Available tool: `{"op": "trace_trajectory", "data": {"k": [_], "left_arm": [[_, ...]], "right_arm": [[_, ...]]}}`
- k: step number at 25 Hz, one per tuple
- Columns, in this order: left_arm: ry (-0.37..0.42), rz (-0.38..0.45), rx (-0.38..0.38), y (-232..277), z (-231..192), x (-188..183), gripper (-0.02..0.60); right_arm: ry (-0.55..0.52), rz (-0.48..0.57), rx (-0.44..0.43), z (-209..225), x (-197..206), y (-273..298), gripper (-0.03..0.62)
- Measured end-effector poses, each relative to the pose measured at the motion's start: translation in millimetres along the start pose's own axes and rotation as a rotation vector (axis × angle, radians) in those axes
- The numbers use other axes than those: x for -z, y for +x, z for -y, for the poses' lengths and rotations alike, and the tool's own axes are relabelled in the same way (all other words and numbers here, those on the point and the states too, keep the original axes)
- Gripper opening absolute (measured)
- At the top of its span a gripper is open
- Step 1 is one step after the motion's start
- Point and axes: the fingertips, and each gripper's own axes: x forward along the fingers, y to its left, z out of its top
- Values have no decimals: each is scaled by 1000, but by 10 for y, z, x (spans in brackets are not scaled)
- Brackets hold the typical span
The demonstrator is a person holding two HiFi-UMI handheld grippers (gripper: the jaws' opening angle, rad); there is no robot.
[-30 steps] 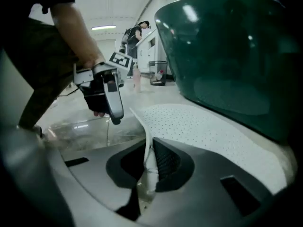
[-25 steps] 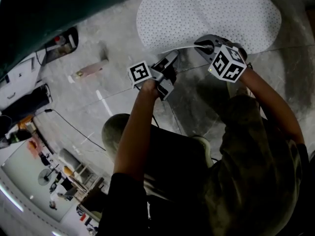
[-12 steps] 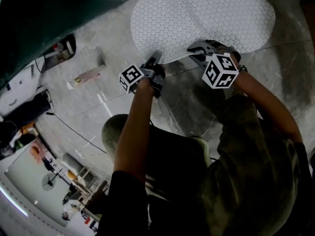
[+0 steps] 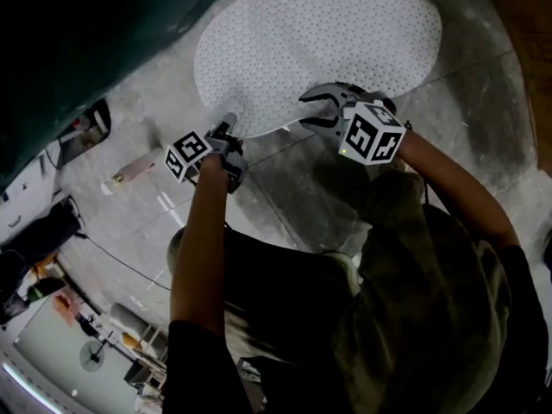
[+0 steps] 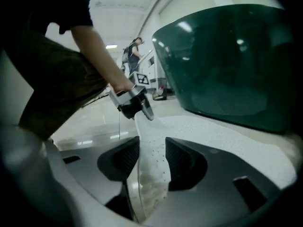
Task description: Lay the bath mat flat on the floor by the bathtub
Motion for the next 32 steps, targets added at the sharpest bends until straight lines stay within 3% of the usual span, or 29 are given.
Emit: {"op": "trace_trajectory", "data": {"k": [1,2,3,4,5,7,8,9,11,14,19,22,24,26,32], "left_arm": [[128,-40,-40,-8,10,30,31],[256,-70,-87,-15,3,71,31],[343,-80,-130,-24,-21,110,31],[374,-69,-157,-41,-57,136,28],[361,-45,-168,-65,-102,149,28],[304,-15,-166,-115,-209,173,28],[295,-19,-162,-130,-254,191,28],[297,-30,-161,-135,-282,206,29],[308,-45,-162,-125,-295,216,29],[305,-55,-175,-134,-330,245,29],[283,-82,-172,-153,-368,362,29],[279,-103,-180,-182,-436,438,31],[237,-101,-179,-201,-485,483,31],[223,-94,-185,-220,-512,505,31],[324,-72,-250,-339,-640,393,31]], "right_arm": [[57,61,30,112,-8,-147,187],[104,117,84,269,27,-335,142],[145,147,156,473,132,-556,64],[188,141,239,722,310,-801,66],[242,107,338,1018,541,-1075,75],[374,20,579,1674,1055,-1707,168],[448,-15,692,1965,1293,-2021,182],[523,-40,777,2201,1501,-2289,204],[651,-60,851,2511,1807,-2607,241],[785,-71,798,2719,2080,-2578,268],[834,-129,682,2836,2209,-2260,267],[825,-139,656,2826,2158,-2156,181],[793,-136,645,2796,2069,-2102,113],[758,-133,647,2798,1984,-2071,95],[778,-84,618,2762,1835,-1934,67]]}}
